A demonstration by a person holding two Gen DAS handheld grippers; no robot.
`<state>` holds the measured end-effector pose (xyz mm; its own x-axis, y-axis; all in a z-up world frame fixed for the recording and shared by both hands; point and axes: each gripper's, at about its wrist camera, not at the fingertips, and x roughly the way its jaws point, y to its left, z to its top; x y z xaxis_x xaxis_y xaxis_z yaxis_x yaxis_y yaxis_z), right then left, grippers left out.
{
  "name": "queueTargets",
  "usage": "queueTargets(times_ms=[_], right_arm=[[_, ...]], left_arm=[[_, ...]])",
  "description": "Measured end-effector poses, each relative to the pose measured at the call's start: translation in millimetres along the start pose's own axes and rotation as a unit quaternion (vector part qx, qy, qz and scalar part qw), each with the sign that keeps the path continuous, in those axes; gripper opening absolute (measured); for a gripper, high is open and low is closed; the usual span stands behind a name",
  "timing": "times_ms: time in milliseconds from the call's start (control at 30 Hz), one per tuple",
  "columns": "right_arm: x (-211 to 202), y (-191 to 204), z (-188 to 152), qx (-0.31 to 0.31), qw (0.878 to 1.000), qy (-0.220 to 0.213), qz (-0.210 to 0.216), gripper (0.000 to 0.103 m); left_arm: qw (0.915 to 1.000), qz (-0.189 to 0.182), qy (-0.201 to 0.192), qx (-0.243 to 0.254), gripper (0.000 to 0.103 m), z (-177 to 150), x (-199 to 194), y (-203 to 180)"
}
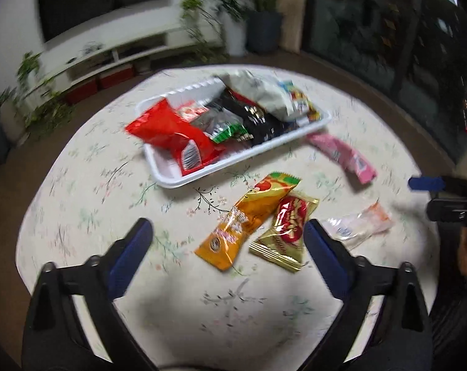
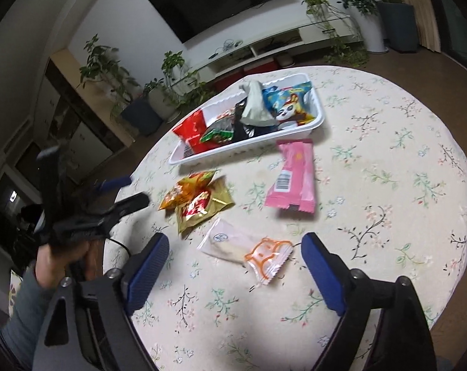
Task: Organize snacks
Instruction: 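Open both tools and move them back toward the loose snacks, then grasp the orange cone snack with the left tool while the right tool grasps the clear bread bag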
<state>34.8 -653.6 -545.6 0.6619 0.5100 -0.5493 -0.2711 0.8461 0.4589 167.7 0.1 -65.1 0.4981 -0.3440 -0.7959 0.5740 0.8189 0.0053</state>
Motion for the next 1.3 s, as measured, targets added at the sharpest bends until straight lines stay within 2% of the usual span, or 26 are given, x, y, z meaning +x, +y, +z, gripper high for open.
queueTargets(times_ms=[67,100,367,400,467,600,667,800,867,967,1133,1267,1300], right_arm=[[1.3,3.0,-2.1,-0.009,1.000,0.002,0.001,0.084],[2.0,4.3,-2.7,-0.013,1.000,0.003,0.001,0.083],[8.0,9.1,-6.3,-0.028,0.999,0.017,0.000,0.079],[8.9,9.4,-6.7,-0.028,0.999,0.019,0.000,0.079],[10.8,9.8,-7.8,-0.030,0.999,0.022,0.002,0.078],[11.1,10.5,-8.9,-0.030,0.999,0.025,0.004,0.078],[12.0,10.6,-9.6,-0.031,0.999,0.028,0.005,0.077],[13.6,12.0,-10.6,-0.032,0.999,0.033,0.006,0.077],[13.6,14.0,-10.6,-0.035,0.999,0.034,0.005,0.077],[13.9,15.9,-10.7,-0.041,0.998,0.037,0.000,0.076],[17.2,23.0,-6.1,-0.080,0.995,0.056,-0.017,0.075],[24.7,30.7,-1.3,-0.131,0.987,0.084,-0.031,0.073],[29.8,35.2,-0.2,-0.157,0.982,0.098,-0.034,0.073]], left_arm=[[0.9994,-0.005,0.021,0.027,0.077,10.7,11.7,0.5],[0.9982,0.000,0.039,0.045,0.076,16.0,21.4,0.4],[0.9890,-0.017,0.092,0.114,0.073,31.8,58.3,-9.2],[0.9874,-0.018,0.100,0.121,0.071,31.8,62.8,-11.9],[0.9856,-0.024,0.112,0.125,0.057,32.2,69.5,-13.9],[0.9825,-0.021,0.130,0.132,0.054,34.0,85.7,-16.4],[0.9813,-0.026,0.134,0.136,0.049,33.2,89.7,-19.3],[0.9822,-0.040,0.135,0.124,0.037,34.2,92.0,-20.3],[0.9827,-0.047,0.135,0.118,0.027,32.9,90.5,-22.4],[0.9844,-0.051,0.133,0.103,0.017,31.7,89.8,-25.6],[0.9886,-0.044,0.124,0.073,0.015,21.7,78.7,-27.8],[0.9921,-0.062,0.108,0.012,0.015,3.4,63.1,-20.1],[0.9926,-0.069,0.100,-0.007,0.015,-2.1,56.8,-17.3]])
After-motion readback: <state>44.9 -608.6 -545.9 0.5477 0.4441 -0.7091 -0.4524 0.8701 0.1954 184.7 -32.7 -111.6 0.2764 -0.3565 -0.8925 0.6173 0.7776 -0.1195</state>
